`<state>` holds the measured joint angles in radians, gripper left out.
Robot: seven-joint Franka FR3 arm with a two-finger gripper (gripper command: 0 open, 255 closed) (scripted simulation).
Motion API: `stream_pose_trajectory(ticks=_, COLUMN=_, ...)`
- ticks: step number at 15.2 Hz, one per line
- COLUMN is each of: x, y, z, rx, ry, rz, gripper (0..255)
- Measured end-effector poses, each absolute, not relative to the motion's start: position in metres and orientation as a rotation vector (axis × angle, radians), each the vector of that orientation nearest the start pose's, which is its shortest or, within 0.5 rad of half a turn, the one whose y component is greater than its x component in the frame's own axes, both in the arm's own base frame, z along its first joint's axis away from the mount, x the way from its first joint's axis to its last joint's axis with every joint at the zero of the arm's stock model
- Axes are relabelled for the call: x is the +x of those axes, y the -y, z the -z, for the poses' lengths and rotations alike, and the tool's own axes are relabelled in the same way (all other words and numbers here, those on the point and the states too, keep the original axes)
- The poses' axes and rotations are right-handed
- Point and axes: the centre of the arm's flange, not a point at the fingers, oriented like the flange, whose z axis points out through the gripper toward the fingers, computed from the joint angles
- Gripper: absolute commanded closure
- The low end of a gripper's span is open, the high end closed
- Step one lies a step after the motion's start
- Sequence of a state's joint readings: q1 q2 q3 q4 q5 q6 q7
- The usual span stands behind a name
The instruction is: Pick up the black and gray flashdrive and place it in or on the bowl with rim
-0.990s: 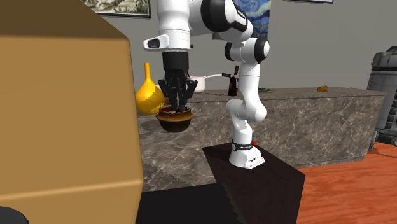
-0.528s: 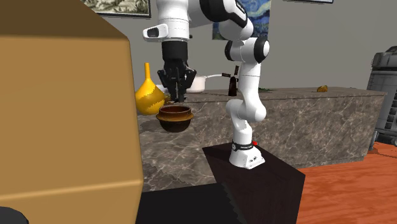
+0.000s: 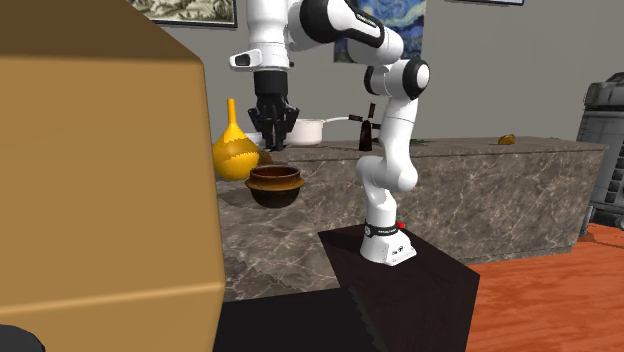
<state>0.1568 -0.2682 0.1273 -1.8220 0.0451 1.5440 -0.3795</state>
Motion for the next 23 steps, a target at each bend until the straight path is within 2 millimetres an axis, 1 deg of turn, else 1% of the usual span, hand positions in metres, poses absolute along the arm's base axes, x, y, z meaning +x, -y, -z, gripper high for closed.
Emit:
stream_pose_trajectory(ticks=1, x=0.439, y=-0.132, z=-0.640, rx=-2.960, ry=1.014, rz=-0.018, gripper=255)
stream_pose_trajectory(ticks=5, x=0.436, y=-0.076, z=-0.644, rx=-2.961, ry=1.013, rz=-0.018, gripper=255)
stream_pose_trajectory(ticks=6, x=0.434, y=-0.069, z=-0.642, rx=-2.961, ry=1.013, rz=-0.018, gripper=255)
stream_pose_trajectory(ticks=8, x=0.434, y=-0.065, z=-0.632, rx=-2.960, ry=1.014, rz=-0.018, gripper=255)
stream_pose_trajectory(ticks=15, x=0.434, y=-0.063, z=-0.597, rx=-2.959, ry=1.015, rz=-0.019, gripper=255)
stream_pose_trajectory(ticks=19, x=0.434, y=-0.063, z=-0.572, rx=-2.959, ry=1.016, rz=-0.019, gripper=255)
stream_pose_trajectory(ticks=23, x=0.434, y=-0.063, z=-0.567, rx=-2.959, ry=1.015, rz=-0.018, gripper=255)
